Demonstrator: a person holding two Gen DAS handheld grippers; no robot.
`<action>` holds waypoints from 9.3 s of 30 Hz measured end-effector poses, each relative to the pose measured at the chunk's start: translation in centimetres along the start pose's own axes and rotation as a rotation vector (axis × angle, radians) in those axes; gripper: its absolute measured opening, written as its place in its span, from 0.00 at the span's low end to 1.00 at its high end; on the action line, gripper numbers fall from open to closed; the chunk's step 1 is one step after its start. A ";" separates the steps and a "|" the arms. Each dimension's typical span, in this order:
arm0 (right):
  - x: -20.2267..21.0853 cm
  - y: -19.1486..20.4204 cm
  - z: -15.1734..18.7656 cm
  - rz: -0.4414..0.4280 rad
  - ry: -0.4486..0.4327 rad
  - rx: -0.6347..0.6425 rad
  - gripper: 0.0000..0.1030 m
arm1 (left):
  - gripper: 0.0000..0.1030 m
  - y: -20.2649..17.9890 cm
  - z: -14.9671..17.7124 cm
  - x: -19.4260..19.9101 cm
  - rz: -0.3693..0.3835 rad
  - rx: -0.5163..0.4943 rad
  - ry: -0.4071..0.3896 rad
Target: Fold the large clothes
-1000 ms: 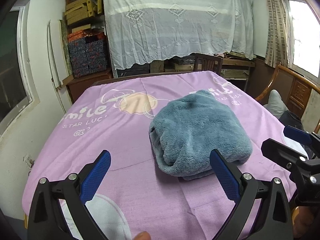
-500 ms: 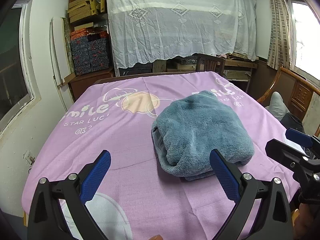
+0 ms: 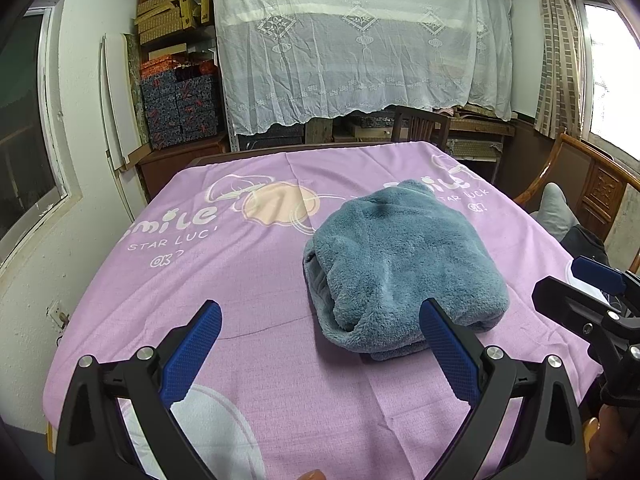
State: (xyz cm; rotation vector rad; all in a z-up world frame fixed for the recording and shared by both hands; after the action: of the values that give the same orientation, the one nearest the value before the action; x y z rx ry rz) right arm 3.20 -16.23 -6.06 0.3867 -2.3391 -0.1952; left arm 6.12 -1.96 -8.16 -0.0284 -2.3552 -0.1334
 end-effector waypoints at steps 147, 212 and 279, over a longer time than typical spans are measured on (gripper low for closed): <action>-0.2 0.4 0.0 -0.027 0.021 0.006 0.95 | 0.96 1.4 0.3 -0.3 0.007 -0.008 0.018; 0.4 0.7 -0.2 -0.038 0.024 0.009 0.95 | 0.96 2.1 0.3 0.3 -0.007 -0.018 -0.015; 0.7 0.9 -0.2 -0.041 0.026 0.011 0.95 | 0.96 2.3 0.0 1.1 -0.018 0.003 -0.044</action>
State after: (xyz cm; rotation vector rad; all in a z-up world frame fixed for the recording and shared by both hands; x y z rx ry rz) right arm 2.71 -15.63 -5.24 0.4402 -2.3094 -0.1956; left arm 5.53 0.32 -7.17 -0.0088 -2.4002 -0.1388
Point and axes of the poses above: each gripper's, at about its wrist camera, not at the fingertips, and x roughly against the way its jaws point, y to its left, z to its underside, the point moved 6 cm from there along -x, roughly the way its jaws point, and after that the axes turned 10 degrees about y, right-handed, at the moved point
